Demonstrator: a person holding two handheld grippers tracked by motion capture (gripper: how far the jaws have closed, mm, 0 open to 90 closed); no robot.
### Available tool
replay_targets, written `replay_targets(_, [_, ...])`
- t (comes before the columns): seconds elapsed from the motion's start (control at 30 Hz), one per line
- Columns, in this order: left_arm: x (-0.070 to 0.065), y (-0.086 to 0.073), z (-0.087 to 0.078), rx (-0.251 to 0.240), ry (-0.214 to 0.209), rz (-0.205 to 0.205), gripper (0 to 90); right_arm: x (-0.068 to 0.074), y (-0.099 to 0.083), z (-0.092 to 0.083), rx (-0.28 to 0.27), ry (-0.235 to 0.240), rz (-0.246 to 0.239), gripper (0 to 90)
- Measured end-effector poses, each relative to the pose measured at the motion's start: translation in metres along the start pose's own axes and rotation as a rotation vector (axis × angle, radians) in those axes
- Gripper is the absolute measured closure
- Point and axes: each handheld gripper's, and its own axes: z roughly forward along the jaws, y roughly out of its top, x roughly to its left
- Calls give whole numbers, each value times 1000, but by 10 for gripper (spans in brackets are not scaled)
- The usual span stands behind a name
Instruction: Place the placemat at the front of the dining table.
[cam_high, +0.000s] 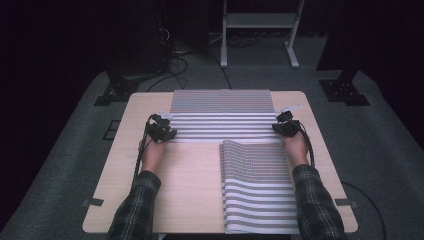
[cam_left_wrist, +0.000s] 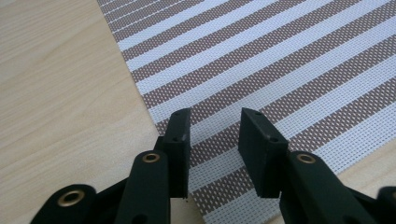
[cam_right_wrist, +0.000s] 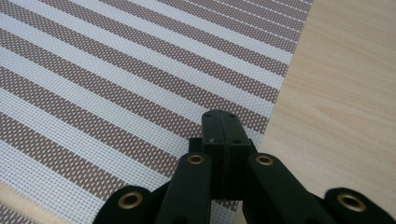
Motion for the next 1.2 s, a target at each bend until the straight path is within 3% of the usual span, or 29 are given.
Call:
replay_targets(0.23, [2,-1,0,-9,-12,-20,645,4,2,2,-5,-33,-27,894])
replay_targets(0.3, [2,-1,0,-8,-12,-25,645,3,2,1,-4,-55,-22,774])
replay_targets(0.4, [4,-1,-1,-26,-53,-55,588,-3,0,-1,-19,-50,21,700])
replay_targets(0.47, [5,-1,-3,-34,-45,-57,549,-8,-1,-5,-30,-50,49,617])
replay_targets(0.5, [5,-1,-3,-34,-45,-57,525,-8,-1,-5,-30,-50,49,617])
replay_targets(0.57, [8,-1,-10,-58,-55,-61,488,-14,0,-15,-52,-31,81,507])
replay_targets(0.7, [7,-1,-25,-81,-60,-44,384,-17,2,-31,-83,39,113,412])
replay_targets(0.8, [5,-3,-35,-86,-94,-42,296,-15,3,-46,-107,95,124,322])
replay_targets(0.9, [4,-6,-44,-99,-119,-46,190,-10,0,-61,-143,106,108,232])
replay_targets(0.97, [3,-9,-52,-136,-131,-58,152,-7,-2,-68,-134,114,92,167])
replay_targets(1.0, [3,-9,-52,-136,-131,-58,109,-5,-4,-71,-135,115,87,155])
replay_targets(1.1, [-2,-14,-63,-172,-186,-79,39,2,-11,-78,-140,103,59,102])
replay_targets(1.2, [-7,-14,-69,-173,-215,-71,0,8,-17,-82,-135,101,44,94])
